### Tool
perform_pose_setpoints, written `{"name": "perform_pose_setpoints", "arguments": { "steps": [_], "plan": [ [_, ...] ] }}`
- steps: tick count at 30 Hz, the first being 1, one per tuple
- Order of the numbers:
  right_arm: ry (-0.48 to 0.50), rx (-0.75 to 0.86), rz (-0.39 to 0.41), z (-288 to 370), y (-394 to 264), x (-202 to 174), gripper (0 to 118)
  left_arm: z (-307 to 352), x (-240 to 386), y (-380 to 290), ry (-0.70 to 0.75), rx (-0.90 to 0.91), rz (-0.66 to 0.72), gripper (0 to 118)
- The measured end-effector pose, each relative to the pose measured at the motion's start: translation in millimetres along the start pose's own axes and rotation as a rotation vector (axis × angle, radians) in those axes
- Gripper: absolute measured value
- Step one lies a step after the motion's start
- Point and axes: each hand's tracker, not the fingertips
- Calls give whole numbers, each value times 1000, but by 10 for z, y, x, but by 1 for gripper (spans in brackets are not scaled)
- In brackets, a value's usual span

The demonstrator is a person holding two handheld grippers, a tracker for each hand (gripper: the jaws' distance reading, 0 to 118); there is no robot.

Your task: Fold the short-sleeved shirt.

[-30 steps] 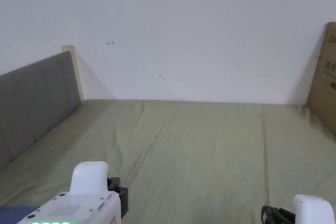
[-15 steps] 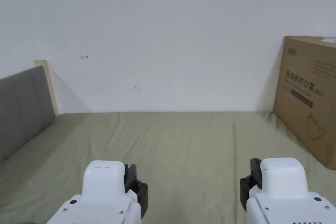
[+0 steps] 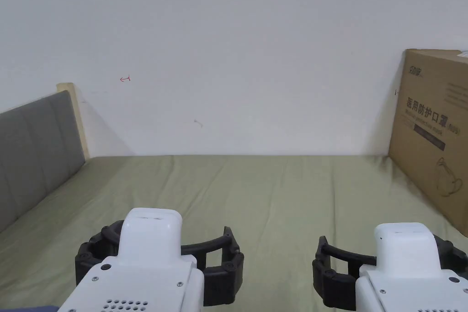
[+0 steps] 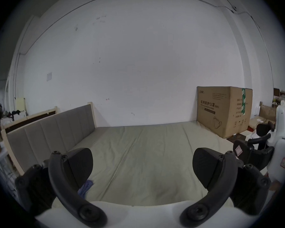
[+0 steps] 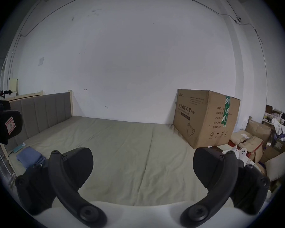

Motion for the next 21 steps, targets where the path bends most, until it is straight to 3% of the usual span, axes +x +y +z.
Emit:
{"name": "perform_pose_setpoints", "arguments": {
  "steps": [4, 11, 14, 18, 21],
  "plan": [
    [19, 4, -35, 11, 5, 28, 118, 10, -3, -28, -119, 5, -11, 118],
    [0, 16, -50, 34, 17, 79, 118, 51, -21, -9, 6, 0, 73, 118],
    [-2, 18, -63, 47, 23, 114, 118, 23, -111, -23, -48, -16, 111, 118],
    [2, 18, -62, 39, 5, 146, 118, -28, -126, 102, 5, -125, 176, 118],
    [10, -3, -67, 2, -16, 169, 118, -46, -155, 156, -27, -96, 199, 118]
  ]
}}
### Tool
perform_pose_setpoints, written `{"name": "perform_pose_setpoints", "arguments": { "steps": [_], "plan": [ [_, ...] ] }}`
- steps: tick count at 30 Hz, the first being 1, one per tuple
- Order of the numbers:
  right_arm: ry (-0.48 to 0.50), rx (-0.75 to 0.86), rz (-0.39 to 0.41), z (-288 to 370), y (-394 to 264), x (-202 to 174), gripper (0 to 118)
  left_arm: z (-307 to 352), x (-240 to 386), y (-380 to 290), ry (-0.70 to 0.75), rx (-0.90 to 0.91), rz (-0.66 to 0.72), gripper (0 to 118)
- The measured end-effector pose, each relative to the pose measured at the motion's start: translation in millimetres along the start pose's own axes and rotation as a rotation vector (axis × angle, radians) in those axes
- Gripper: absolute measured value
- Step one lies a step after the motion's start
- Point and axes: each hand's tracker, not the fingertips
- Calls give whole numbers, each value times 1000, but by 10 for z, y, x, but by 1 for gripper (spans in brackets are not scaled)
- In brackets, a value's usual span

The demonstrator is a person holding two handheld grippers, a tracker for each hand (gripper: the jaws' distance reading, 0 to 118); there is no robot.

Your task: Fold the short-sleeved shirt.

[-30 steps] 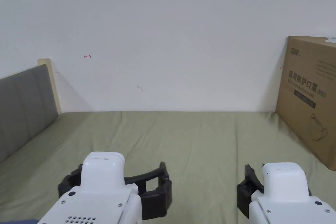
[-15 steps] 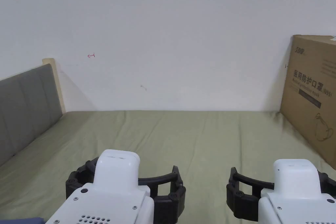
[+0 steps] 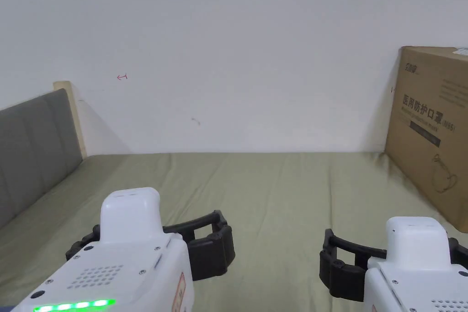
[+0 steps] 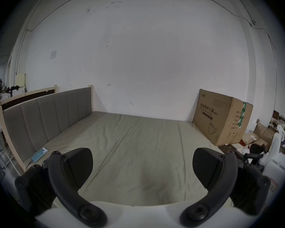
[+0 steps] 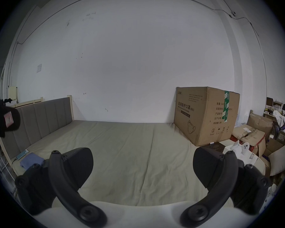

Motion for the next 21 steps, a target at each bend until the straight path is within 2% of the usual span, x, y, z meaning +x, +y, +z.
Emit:
{"name": "perform_pose_setpoints", "arguments": {
  "steps": [5, 12, 16, 19, 21],
  "plan": [
    [-11, 6, -1, 6, 3, 23, 118, 17, 61, -93, -10, 16, -60, 118],
    [-13, -13, 2, -23, -13, 57, 118, 83, 45, -153, 7, 76, -53, 118],
    [-13, -19, -4, -31, -31, 59, 118, 84, 70, -175, -10, 90, -144, 118],
    [-12, -18, 1, -33, -27, 50, 118, 97, 77, -178, -12, 91, -134, 118],
    [-13, -14, 2, -31, -21, 46, 118, 136, 115, -166, 86, 53, -143, 118]
  ]
}}
